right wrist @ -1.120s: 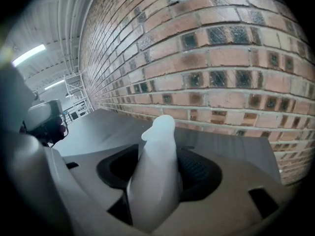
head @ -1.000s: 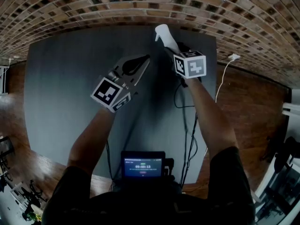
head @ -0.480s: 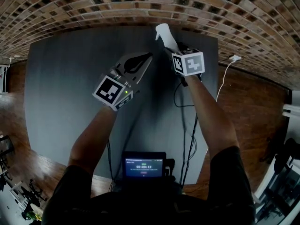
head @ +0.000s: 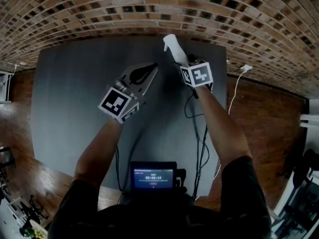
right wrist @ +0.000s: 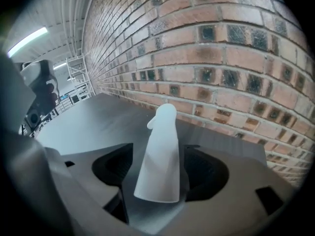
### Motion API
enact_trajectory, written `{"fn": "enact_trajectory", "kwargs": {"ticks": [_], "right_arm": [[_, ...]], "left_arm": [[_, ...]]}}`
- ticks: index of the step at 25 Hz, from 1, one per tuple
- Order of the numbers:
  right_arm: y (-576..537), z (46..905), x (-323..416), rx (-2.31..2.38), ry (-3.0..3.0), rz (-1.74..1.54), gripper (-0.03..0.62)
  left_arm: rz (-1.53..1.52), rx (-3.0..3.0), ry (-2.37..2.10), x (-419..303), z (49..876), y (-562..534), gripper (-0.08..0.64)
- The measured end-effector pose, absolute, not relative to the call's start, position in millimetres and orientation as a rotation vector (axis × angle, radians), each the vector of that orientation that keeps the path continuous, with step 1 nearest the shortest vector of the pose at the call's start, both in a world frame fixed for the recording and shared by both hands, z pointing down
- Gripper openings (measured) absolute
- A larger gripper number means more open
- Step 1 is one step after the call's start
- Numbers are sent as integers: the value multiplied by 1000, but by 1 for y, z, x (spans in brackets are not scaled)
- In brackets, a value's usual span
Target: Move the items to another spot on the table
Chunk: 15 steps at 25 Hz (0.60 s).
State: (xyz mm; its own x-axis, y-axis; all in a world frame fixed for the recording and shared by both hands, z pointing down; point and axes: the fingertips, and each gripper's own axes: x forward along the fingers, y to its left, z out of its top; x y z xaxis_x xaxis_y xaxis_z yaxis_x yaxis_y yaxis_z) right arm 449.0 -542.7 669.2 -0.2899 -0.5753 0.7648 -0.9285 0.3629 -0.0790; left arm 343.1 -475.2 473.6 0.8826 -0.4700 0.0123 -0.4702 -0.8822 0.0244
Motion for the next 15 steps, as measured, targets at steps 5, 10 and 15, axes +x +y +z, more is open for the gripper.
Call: {"fn": "enact_trajectory", "kwargs": {"ticks": [5,10,15], "right_arm": [[-537,610,457,1387,-2028,625,334],[-510,549,455,1417,-2108,578,334],[-468,496,448,1403,-2210,560,334]], "left_arm": [[-41,3080,-752,342,432,-453,-3],[-84,3134,-713,344,389,-414,-3],[-105,3208,-642,350,348,-353,-3]]}}
